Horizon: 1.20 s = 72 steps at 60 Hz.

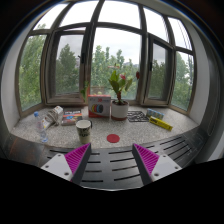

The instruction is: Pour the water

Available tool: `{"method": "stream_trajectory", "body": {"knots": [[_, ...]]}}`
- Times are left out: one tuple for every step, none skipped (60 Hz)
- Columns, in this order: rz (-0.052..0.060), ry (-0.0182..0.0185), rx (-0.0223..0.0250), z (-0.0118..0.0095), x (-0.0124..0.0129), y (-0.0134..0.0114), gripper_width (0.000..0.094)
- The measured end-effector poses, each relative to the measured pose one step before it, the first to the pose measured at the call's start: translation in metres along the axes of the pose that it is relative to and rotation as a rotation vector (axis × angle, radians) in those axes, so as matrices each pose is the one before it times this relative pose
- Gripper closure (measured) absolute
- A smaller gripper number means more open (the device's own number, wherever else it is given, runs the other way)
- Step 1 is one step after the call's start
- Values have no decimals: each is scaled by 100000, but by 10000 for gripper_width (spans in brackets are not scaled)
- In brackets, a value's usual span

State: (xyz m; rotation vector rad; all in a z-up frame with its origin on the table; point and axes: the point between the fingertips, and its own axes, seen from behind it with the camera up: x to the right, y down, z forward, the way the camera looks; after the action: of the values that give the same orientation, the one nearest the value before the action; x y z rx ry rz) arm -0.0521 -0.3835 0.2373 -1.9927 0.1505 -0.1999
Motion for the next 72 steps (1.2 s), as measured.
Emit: {"method": "stream_trajectory", "body": {"knots": [[175,139,-130,5,39,38,88],[137,109,-67,10,42,19,86],[87,71,-53,16,49,23,86],[53,40,-56,4,40,16,89],[27,52,-89,-2,59,37,89],[-6,80,-72,-5,46,29,89],[-13,108,-70,2,69,14,87],[-68,116,-48,13,47,39,89],[-64,178,-50,27,62,48,89],[-18,396,4,15,-28,-5,88],[-121,218,-99,51,34,55,90],[-74,243,-134,27,54,53,89],[-62,178,-135,62,58,87,90],[-48,208,-196,89,56,124,89],[-47,178,-250,73,12,158,89],[-33,169,-203,69,-7,163,89],[55,150,-180,83,5,166,89],[163,147,-184,103,-46,152,89],[242,113,-107,100,-48,162,90],[225,96,-57,150,-76,157,89],[111,91,-130,134,-72,164,90],[-8,120,-133,152,-113,213,88],[-78,171,-202,122,-69,224,89],[-71,239,-283,123,-85,211,89],[-67,289,-237,143,-65,179,90],[-14,280,-123,131,-104,153,92],[-81,192,9,116,-107,125,93],[-139,117,71,132,-172,107,94],[-210,123,66,157,-231,205,93],[-211,108,-2,145,-204,208,91],[-184,169,-95,166,-208,288,93],[-244,152,-196,96,-255,294,93],[-255,125,-230,100,-296,305,94],[-212,37,-165,111,-352,308,94],[-191,-10,12,77,-384,289,94],[-122,-67,45,96,-421,311,93],[-152,-37,-54,115,-440,375,94],[-229,-48,-182,89,-466,403,95],[-320,-130,-177,91,-531,404,95],[-319,-230,-119,140,-646,409,94],[-270,-325,-85,175,-612,421,94],[-130,-241,-214,169,-654,449,94],[-46,-189,-330,146,-671,462,93],[-1,-340,-228,161,-740,407,93],[-9,-530,-67,161,-887,396,94],[-46,-808,-245,37,-809,423,96],[42,-581,-118,321,-1020,394,96],[55,-799,-443,94,-848,407,97],[70,-649,-147,330,-1064,292,94],[55,-844,-55,262,-1006,261,96],[176,-907,53,250,-1021,166,96],[294,-905,163,302,-1091,160,96],[312,-917,236,362,-1083,103,95],[291,-936,284,369,-1097,75,96],[234,-1118,123,255,-1027,98,96],[197,-975,284,570,-1258,11,95],[170,-1261,137,280,-1089,-13,95],[12,-1266,639,468,-1175,4,95],[80,-1217,577,477,-1197,-122,95],[46,-1206,601,474,-1196,-162,97],[43,-1194,747,508,-1195,-209,95],[83,-1145,876,559,-1190,-266,96],[43,-1178,868,550,-1160,-301,94],[33,-1287,777,606,-1169,-265,96],[22,-1619,500,641,-904,-323,96],[-52,-1527,808,639,-1265,-284,97],[3,-1149,898,824,-1349,-294,100],[-8,-1264,927,705,-1081,-330,99],[-46,-1172,937,691,-1033,-330,100],[-173,-1081,835,705,-993,-337,100],[-328,-1087,746,720,-894,-318,99],[-430,-1039,757,723,-866,-326,99]]}}
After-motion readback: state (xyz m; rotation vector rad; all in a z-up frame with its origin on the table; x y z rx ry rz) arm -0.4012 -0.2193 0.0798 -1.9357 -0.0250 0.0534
